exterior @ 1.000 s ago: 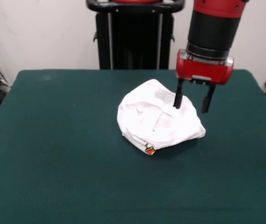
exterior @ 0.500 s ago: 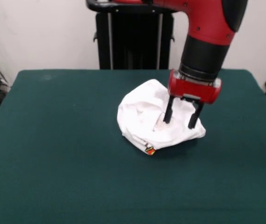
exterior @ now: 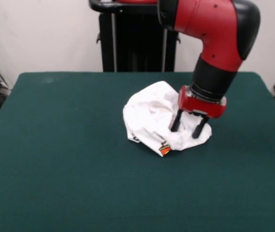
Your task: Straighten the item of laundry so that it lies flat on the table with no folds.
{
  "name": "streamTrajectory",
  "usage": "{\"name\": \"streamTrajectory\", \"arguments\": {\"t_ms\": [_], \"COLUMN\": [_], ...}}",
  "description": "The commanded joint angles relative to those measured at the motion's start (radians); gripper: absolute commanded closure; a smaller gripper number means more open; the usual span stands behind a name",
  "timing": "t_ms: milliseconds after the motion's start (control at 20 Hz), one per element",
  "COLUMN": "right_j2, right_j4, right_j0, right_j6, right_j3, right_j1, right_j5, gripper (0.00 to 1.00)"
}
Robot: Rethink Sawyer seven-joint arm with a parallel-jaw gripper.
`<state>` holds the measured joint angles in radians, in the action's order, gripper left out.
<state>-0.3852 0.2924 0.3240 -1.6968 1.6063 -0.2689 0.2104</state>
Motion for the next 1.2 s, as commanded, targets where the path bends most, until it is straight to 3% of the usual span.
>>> {"name": "streamTrajectory", "arguments": {"t_ms": [50,400,450,700,950,1200], "right_j2": [0.009,0.000,-0.005,-0.048,-0.032,0.001], "right_j4": [0.097,0.157,0.168,0.229,0.206,0.167], "right_j0": [0.058,0.075,0.080,0.102,0.069,0.007], "right_j6": [-0.326,-0.326,-0.332,-0.385,-0.324,-0.257], "right_j3": [0.018,0.014,0.014,0.075,0.131,0.177], "right_j1": [0.103,0.116,0.117,0.003,-0.152,-0.328], "right_j5": [0.053,0.047,0.045,0.136,0.255,0.453], "gripper": [0.00,0.00,1.00,1.00,1.00,1.00]}}
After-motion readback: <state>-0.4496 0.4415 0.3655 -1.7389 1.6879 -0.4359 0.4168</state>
